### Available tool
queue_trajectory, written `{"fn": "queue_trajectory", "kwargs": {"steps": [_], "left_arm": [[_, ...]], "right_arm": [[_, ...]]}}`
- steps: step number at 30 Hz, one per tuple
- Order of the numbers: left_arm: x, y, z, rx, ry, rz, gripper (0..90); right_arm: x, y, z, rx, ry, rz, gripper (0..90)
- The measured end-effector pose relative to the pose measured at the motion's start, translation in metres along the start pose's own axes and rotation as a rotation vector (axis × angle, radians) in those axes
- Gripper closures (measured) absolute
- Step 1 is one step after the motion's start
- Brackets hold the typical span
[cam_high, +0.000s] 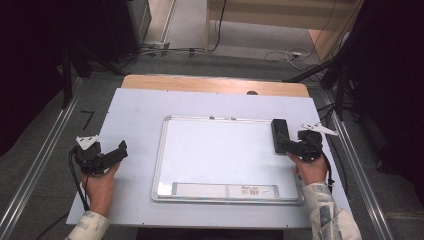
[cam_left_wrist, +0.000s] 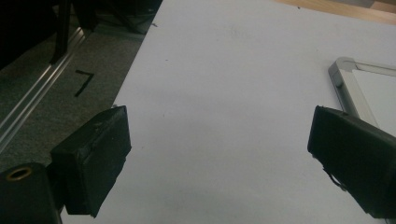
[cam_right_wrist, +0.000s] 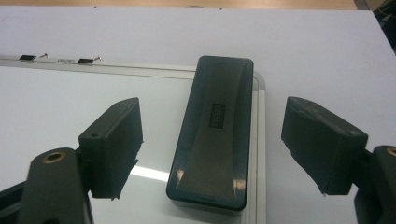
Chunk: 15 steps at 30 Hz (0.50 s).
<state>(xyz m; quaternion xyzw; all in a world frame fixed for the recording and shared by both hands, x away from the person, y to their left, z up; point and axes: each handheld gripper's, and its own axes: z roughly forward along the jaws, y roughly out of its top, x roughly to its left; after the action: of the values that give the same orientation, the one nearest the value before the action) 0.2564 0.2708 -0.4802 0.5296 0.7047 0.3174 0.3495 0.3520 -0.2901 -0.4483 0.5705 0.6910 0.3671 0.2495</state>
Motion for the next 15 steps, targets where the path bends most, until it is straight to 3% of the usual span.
{"fn": "queue_trajectory", "kwargs": {"steps": [15], "left_arm": [[0.0,0.0,0.0,0.0,-0.001,0.001,6.5]], "right_arm": [[-0.004,-0.009,-0.012,-0.013,0.002,-0.012,19.1]]}}
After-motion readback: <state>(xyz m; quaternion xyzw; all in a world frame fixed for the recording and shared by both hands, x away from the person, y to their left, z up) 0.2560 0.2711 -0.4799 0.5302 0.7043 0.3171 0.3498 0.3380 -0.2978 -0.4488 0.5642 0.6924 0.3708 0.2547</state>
